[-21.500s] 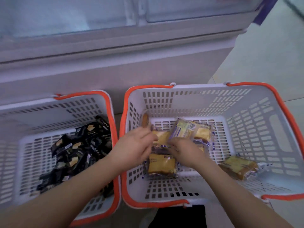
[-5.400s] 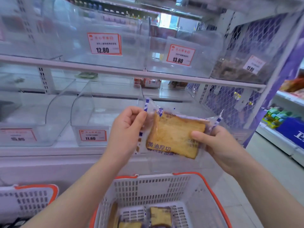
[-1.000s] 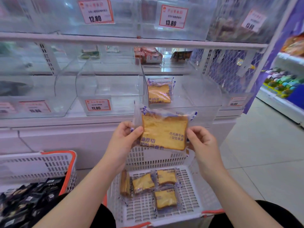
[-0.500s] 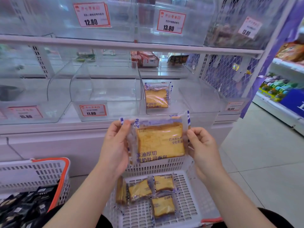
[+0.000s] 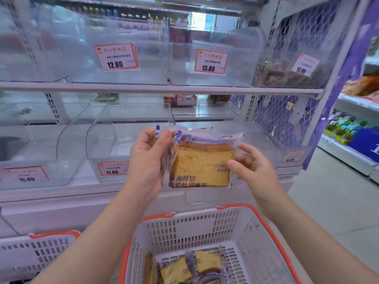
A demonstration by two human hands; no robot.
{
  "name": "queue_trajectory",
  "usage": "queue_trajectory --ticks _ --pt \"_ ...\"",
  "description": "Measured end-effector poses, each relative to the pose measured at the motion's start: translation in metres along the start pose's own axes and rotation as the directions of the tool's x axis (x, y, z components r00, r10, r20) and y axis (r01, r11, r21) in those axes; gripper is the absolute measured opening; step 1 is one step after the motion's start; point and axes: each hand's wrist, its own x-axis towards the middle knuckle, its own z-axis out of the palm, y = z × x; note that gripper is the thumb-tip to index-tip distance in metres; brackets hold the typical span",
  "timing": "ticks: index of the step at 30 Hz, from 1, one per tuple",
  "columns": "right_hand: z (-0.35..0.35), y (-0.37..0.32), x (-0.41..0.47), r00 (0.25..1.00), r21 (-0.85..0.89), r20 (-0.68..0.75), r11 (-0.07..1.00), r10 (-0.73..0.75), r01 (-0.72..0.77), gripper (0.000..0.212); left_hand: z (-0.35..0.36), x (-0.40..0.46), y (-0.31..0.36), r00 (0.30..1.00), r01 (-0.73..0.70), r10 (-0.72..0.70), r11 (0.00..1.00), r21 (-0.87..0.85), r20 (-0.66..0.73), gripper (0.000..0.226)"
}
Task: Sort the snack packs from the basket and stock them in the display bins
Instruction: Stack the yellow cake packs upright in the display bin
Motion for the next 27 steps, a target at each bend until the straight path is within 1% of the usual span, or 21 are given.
queue_trajectory --ticks 2,5,7,8,10,12,13,15,18,20,22,23,26,27 --pt "0.0 -0.008 0.017 0.999 0.016 0.032 1.0 -0.008 0.008 0.041 0.006 0.011 0.005 0.998 -0.051 0.05 0.999 0.007 0.032 0.014" --pt "0.002 -0.015 0.04 0.984 -0.066 0.176 0.997 -0.014 0.026 0.013 0.012 0.027 0.008 0.995 -0.096 0.093 0.994 0.051 0.045 0.018" --pt "0.002 -0.017 0.054 0.98 -0.09 0.197 0.995 -0.017 0.036 0.018 0.011 0.039 0.007 0.995 -0.096 0.092 0.989 0.114 0.038 0.015" --pt "-0.001 -0.017 0.061 0.981 -0.105 0.189 0.993 -0.031 0.051 0.02 0.01 0.044 0.006 0.997 -0.078 0.074 0.985 0.151 0.034 0.014" --pt "-0.008 -0.02 0.076 0.986 -0.135 0.155 0.987 -0.068 0.09 0.022 0.001 0.054 -0.003 1.0 -0.025 0.021 0.971 0.236 0.022 0.022" --pt "-0.018 -0.017 0.089 0.992 -0.163 0.092 0.982 -0.082 0.097 0.024 -0.011 0.059 -0.014 0.999 0.039 -0.028 0.921 0.386 -0.035 0.021" --pt "-0.022 -0.013 0.094 0.996 -0.178 0.057 0.981 -0.065 0.074 0.023 -0.017 0.058 -0.02 0.998 0.061 -0.039 0.884 0.464 -0.055 0.02" --pt "-0.026 0.001 0.103 1.0 -0.192 0.007 0.981 0.014 -0.012 0.018 -0.029 0.056 -0.03 0.997 0.076 -0.06 0.821 0.565 -0.048 0.018" --pt "-0.023 0.026 0.115 0.985 -0.226 -0.017 0.959 0.171 -0.17 0.016 -0.039 0.053 -0.044 0.987 0.128 -0.162 0.753 0.646 -0.007 0.022" --pt "-0.017 0.038 0.123 0.954 -0.253 -0.014 0.922 0.298 -0.292 0.013 -0.041 0.053 -0.052 0.979 0.133 -0.205 0.706 0.696 0.021 0.034" --pt "-0.011 0.049 0.131 0.914 -0.289 -0.008 0.874 0.406 -0.391 0.014 -0.04 0.053 -0.056 0.974 0.114 -0.221 0.668 0.736 0.049 0.037" --pt "-0.008 0.053 0.136 0.894 -0.305 -0.009 0.85 0.449 -0.43 0.016 -0.04 0.052 -0.057 0.973 0.102 -0.222 0.659 0.745 0.063 0.036" --pt "0.001 0.063 0.151 0.832 -0.342 0.004 0.783 0.554 -0.52 0.01 -0.042 0.052 -0.058 0.973 0.089 -0.215 0.675 0.733 0.079 0.037" --pt "0.006 0.065 0.156 0.814 -0.342 0.007 0.767 0.58 -0.543 0.012 -0.044 0.053 -0.058 0.973 0.092 -0.217 0.678 0.729 0.079 0.038"
